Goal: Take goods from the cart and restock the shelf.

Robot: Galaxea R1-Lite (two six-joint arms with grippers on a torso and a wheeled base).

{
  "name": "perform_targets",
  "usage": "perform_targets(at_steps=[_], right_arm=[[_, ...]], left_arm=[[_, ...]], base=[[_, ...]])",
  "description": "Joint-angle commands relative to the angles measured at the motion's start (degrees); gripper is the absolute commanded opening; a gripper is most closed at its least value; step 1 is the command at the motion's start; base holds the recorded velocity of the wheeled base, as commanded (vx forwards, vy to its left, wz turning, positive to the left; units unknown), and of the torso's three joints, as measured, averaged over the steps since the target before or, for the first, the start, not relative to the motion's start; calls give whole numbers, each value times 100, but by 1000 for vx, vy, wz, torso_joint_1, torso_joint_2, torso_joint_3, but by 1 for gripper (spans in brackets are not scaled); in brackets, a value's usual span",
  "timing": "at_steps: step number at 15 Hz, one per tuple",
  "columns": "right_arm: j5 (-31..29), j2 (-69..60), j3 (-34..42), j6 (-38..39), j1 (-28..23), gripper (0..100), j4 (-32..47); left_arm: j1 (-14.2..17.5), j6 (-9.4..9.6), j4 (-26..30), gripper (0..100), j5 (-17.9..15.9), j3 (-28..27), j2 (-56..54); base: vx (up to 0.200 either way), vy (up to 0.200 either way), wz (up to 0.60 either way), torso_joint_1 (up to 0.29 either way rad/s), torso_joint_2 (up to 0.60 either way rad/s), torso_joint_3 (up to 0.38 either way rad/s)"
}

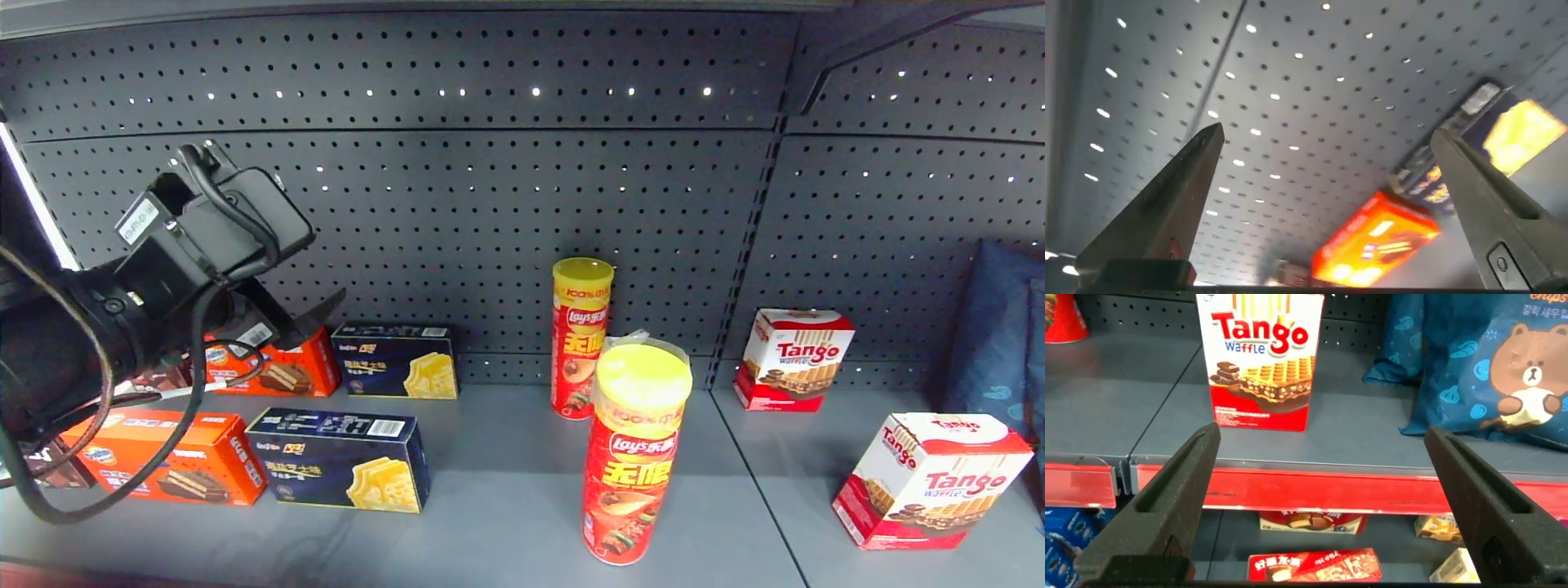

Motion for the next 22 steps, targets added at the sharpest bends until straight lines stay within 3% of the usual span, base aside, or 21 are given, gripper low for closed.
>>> perform_targets(at_steps=[1, 2, 4, 7, 9, 11, 15, 16, 18, 19, 22], right_arm=[[114, 7, -175, -59, 12, 100, 19], [245, 86, -693, -68, 64, 100, 90], [324, 825, -1528, -6, 240, 100, 213], [667, 1431, -1748, -569, 425, 100, 125], [1221, 2292, -1968, -955, 557, 100, -244], [1573, 3338, -2416, -973, 601, 100, -798], [1836, 4947, -3198, -964, 1207, 100, -1062], [1827, 5492, -3119, -982, 1585, 100, -1580], [1801, 6107, -2961, -947, 1822, 100, -2275], [1775, 6722, -2732, -947, 1822, 100, -3198], [1687, 7522, -2425, -938, 1769, 100, -4446]], left_arm=[[-28, -114, -117, 100, -1, 356, -139], [-19, -149, -117, 100, -1, 374, -174], [16, -431, -117, 100, 17, 374, -174], [25, -519, -117, 100, 26, 391, -174], [16, -580, -117, 100, 8, 339, -183], [-10, -1257, -82, 100, 17, 339, -209], [-37, -1978, -38, 100, -10, 330, -306], [-28, -2364, -38, 100, -18, 312, -306], [-37, -2760, -38, 100, -18, 321, -306], [-28, -3103, -38, 100, -18, 321, -306], [7, -3612, -46, 100, -27, 374, -315]], base=[[0, 0, 0, 0, 0, 0], [0, 0, 0, 0, 0, 0], [0, 0, 0, 0, 0, 0], [0, 0, 0, 0, 0, 0], [0, 0, 0, 0, 0, 0], [0, 0, 0, 0, 0, 0], [0, 0, 0, 0, 0, 0], [0, 0, 0, 0, 0, 0], [0, 0, 0, 0, 0, 0], [0, 0, 0, 0, 0, 0], [0, 0, 0, 0, 0, 0]])
